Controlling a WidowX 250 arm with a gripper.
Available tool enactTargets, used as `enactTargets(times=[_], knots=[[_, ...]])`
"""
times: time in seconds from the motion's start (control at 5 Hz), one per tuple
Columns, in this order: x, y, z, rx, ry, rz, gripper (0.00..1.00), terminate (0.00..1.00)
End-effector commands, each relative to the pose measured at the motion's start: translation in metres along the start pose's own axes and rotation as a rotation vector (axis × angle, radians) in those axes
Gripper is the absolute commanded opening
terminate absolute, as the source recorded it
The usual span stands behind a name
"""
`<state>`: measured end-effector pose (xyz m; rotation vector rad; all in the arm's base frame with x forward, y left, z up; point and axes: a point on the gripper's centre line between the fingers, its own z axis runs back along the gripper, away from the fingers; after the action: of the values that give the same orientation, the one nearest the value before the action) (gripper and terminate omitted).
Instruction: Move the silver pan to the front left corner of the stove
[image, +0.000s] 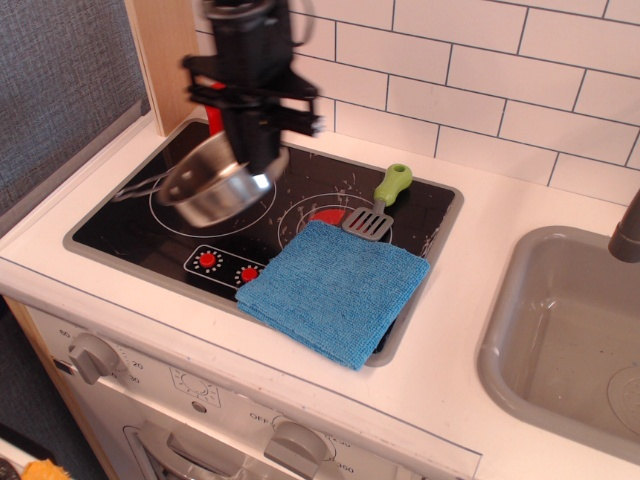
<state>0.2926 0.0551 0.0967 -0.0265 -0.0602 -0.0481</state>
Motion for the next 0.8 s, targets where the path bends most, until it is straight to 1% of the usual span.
enactTargets(times=[0.0, 0.2, 0.4, 0.6], knots=[[-0.015, 0.046, -0.007, 0.011, 0.034, 0.081, 0.00, 0.00], [-0.009, 0.052, -0.030, 0.012, 0.074, 0.091, 0.00, 0.00], [-0.002, 0.053, -0.043, 0.005, 0.106, 0.085, 0.00, 0.00], [-0.001, 0.051, -0.055, -0.002, 0.140, 0.088, 0.00, 0.00]])
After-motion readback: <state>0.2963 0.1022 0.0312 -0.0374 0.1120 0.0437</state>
